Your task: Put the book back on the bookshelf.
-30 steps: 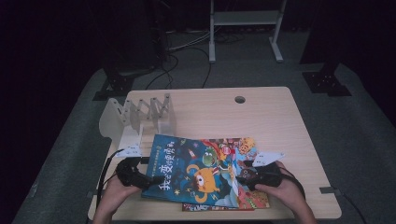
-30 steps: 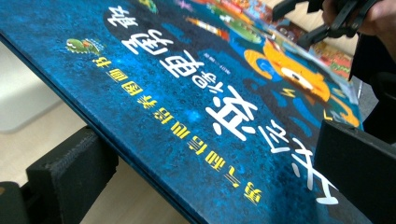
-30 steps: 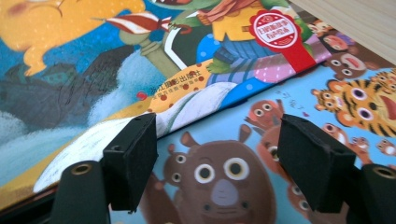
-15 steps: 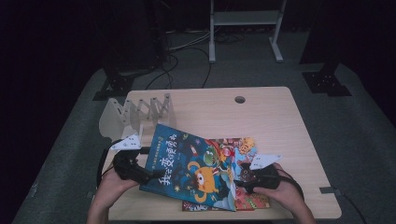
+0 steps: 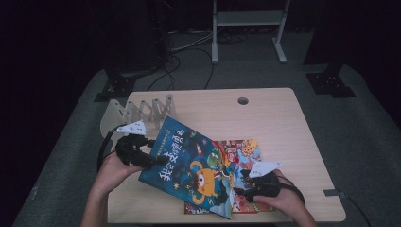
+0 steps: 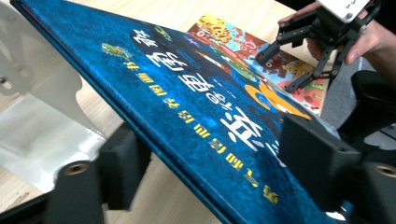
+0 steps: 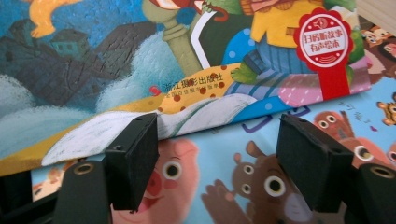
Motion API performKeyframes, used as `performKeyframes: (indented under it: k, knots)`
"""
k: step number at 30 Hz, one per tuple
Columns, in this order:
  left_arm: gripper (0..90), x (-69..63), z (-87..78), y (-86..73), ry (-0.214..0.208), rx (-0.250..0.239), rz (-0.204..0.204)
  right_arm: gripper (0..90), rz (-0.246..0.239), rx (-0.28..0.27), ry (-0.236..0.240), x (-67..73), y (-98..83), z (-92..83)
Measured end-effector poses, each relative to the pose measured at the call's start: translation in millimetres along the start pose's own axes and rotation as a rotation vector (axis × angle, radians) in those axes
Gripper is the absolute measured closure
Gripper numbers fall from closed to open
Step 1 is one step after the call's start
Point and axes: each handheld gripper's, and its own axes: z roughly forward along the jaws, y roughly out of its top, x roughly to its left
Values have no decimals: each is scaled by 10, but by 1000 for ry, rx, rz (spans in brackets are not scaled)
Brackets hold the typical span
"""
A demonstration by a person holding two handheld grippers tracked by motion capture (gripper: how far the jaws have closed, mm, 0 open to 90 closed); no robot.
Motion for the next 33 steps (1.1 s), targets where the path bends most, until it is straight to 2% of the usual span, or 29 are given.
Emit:
performKeyframes:
  k: [8, 10, 17, 23, 26, 28, 31, 33]
  knots:
    - [455, 107, -18, 256, -70, 57, -47, 296, 8, 10, -16, 113, 50, 37]
    - [492, 130, -31, 326, -82, 62, -46, 293, 5, 9, -10, 144, 65, 59]
    - [587, 197, -67, 567, -108, 76, -59, 302, 0, 2, -3, 234, 140, 147]
    - [636, 233, -95, 790, -113, 110, -45, 290, -7, -7, -6, 285, 215, 238]
    - [653, 252, -91, 904, -115, 128, -38, 293, -13, -8, 1, 269, 237, 262]
    - [664, 262, -89, 981, -117, 144, -31, 316, -22, -10, -33, 231, 235, 246]
    - [678, 253, -105, 1095, -108, 166, -13, 321, 10, -23, -94, 98, 189, 154]
    - [685, 233, -114, 1165, -99, 180, -1, 320, 72, -57, -129, -39, 126, 53]
